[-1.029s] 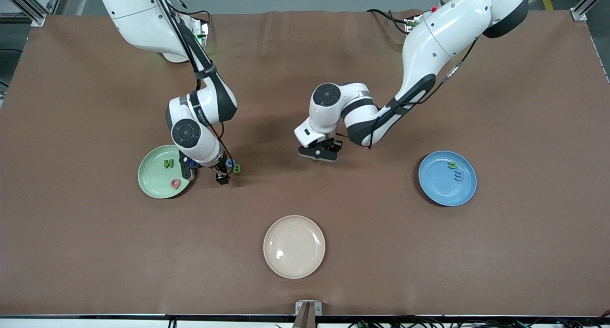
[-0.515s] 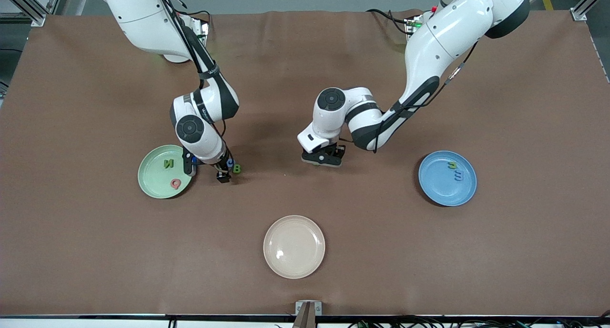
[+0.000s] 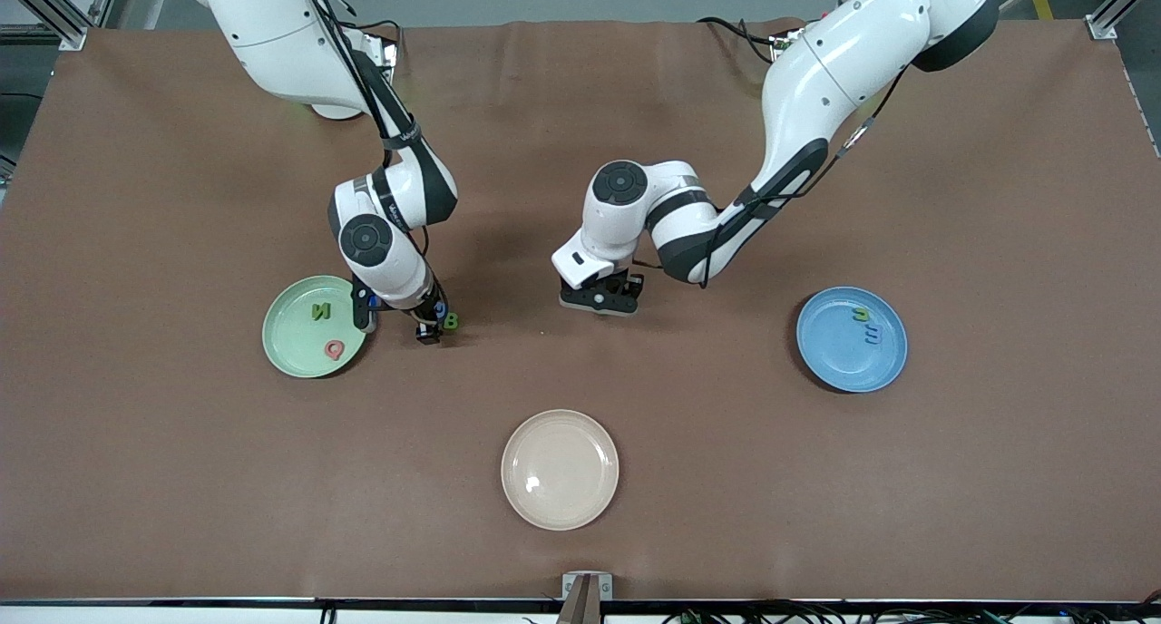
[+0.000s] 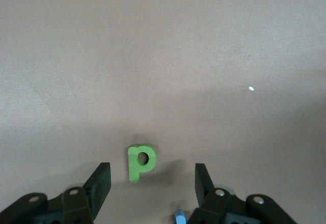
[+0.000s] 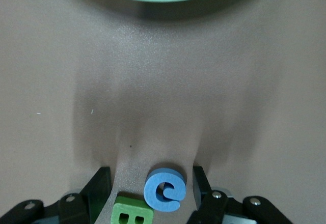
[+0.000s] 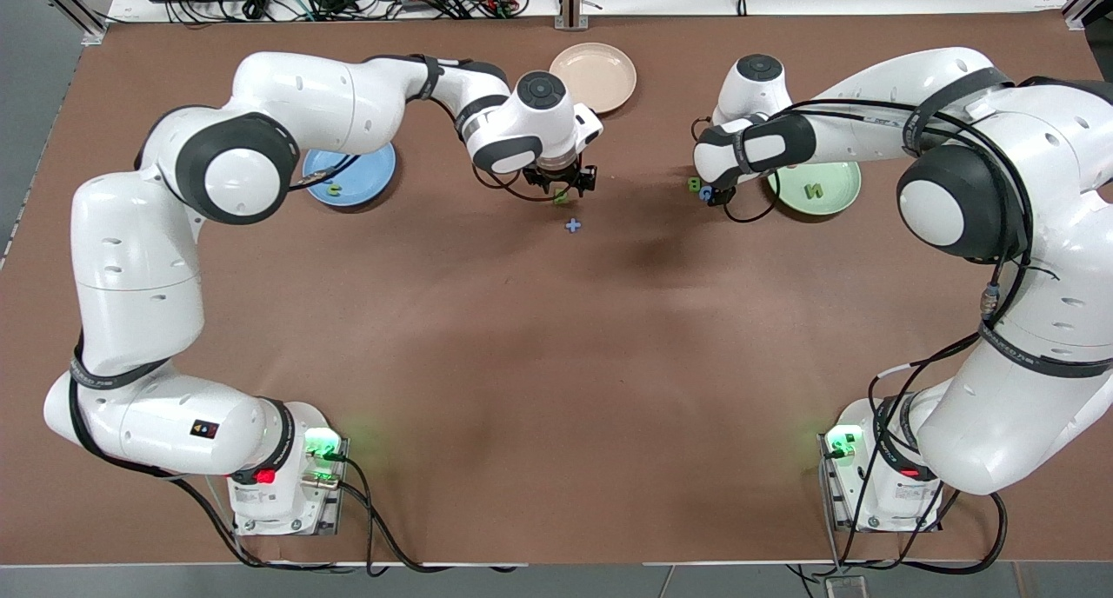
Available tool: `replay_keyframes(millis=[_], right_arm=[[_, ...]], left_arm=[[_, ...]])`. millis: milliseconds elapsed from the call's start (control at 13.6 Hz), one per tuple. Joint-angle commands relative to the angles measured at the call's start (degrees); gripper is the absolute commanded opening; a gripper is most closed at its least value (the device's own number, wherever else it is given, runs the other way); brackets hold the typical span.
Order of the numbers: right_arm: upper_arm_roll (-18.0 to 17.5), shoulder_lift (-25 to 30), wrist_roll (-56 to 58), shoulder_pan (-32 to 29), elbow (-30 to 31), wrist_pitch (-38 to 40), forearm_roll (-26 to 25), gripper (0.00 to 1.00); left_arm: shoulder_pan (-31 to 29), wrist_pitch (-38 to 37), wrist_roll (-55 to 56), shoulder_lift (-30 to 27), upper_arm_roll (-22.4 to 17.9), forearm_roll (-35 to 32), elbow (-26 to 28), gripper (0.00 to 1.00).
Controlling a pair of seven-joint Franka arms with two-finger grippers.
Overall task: Sort upper and lower case letters into plates
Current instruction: 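Grasp the green p with the left gripper while the right gripper grasps the blue c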
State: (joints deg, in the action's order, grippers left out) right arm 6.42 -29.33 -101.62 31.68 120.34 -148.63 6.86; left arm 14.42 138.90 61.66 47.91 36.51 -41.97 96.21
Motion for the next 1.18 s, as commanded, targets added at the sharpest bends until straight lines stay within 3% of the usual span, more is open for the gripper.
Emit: replay_keyframes(millis=[0,368,441,588,735,956,1103], right_arm=[[-0.87,-0.03,-0.16,0.49,0.69,0.01,1.05,0.70],[-1.41,-0.03,-0.07,0.48,0.69,0.10,1.84,0.68],[-1.41,-0.03,0.28,0.49,0.69,0.18,1.84,0.61],[-1.67,-0.03,1.94,0.40,0.60,0.27,1.84,0.32],[-1.67,-0.03,3.00,0.05,0.43,1.06,1.84,0.04],[-1.67,0.58,7.46,-1.00,-0.80,4.74,1.84,0.00],[-1.67,1.02,13.60,-3.02,-4.56,11.39,1.84,0.00]], left_arm=[[1.22,-0.47,-0.22,2.36,-1.18,0.66,-2.25,0.75],[1.93,-0.47,-0.22,3.60,-2.50,0.66,-3.04,0.72],[1.93,-0.47,-0.22,3.60,-2.50,0.66,-2.96,0.65],[1.93,-0.47,-0.13,3.51,-2.50,0.75,-2.95,0.48],[1.93,-0.47,0.13,3.51,-2.50,0.74,-3.04,0.37],[1.93,-0.47,0.22,3.51,-2.50,0.75,-3.04,0.31],[1.93,-0.47,0.22,3.42,-2.50,0.75,-3.04,0.25]])
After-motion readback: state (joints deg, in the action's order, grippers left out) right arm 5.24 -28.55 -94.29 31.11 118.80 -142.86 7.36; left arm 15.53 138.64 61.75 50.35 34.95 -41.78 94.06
